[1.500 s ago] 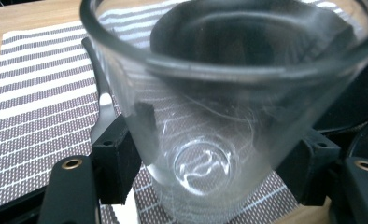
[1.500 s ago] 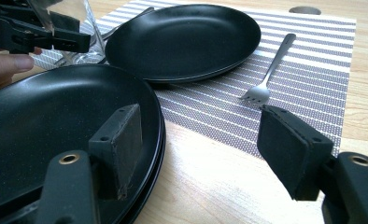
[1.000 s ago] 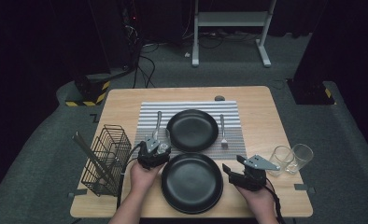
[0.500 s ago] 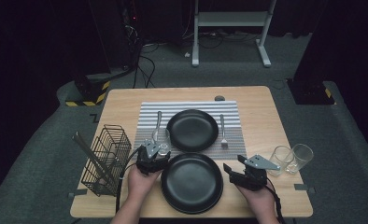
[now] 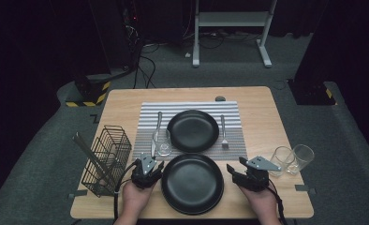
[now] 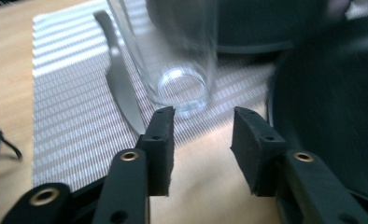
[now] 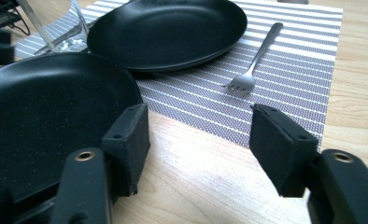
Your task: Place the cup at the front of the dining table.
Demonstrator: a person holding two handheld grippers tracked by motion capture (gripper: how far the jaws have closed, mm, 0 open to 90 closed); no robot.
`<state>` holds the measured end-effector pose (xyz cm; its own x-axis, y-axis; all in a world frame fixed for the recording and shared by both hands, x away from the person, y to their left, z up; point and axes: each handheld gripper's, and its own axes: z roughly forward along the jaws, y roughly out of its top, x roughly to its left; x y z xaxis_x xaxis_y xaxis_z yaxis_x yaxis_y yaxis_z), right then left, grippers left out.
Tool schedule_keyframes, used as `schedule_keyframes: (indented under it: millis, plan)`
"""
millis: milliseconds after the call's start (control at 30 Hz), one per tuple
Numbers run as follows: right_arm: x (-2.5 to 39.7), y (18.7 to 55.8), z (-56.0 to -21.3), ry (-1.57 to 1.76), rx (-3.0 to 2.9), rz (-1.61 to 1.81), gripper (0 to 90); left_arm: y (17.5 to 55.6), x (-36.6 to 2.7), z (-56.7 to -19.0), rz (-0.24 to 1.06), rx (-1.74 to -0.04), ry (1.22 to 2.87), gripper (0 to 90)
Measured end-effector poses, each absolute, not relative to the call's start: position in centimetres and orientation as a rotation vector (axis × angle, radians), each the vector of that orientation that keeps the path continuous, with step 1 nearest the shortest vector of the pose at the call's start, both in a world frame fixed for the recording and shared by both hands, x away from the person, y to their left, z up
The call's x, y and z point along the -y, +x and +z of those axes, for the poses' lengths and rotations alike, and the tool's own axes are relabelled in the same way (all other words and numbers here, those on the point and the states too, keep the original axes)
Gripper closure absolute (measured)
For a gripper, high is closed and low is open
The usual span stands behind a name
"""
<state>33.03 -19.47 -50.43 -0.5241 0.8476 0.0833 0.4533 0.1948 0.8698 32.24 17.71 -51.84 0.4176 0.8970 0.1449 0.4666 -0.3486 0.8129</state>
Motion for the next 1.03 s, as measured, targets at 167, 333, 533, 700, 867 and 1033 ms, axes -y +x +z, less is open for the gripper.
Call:
schedule_keyframes:
  millis: [167,333,533,700,867,1033]
  plan:
    - [19.3,33.2,-51.1,1.228,-2.095,1.216,47.8,30.5,-18.1,-52.7,0.732,-1.162,2.011,64.5]
    - [18.9,33.6,-52.2,1.253,-2.152,1.148,50.0,29.8,-18.3,-53.4,0.715,-1.173,2.044,66.6]
    - [17.8,33.8,-53.5,1.254,-2.25,1.042,49.2,29.9,-18.5,-53.5,0.714,-1.191,2.02,62.8]
    - [17.2,33.4,-53.7,1.202,-2.237,1.015,46.7,30.4,-18.9,-53.6,0.651,-1.23,1.989,52.7]
    - [17.1,33.4,-53.7,1.197,-2.237,1.01,46.5,30.6,-19.0,-53.6,0.625,-1.249,1.976,46.8]
    - [17.2,33.5,-53.7,1.212,-2.228,1.002,41.4,30.6,-19.0,-53.6,0.62,-1.24,1.983,44.6]
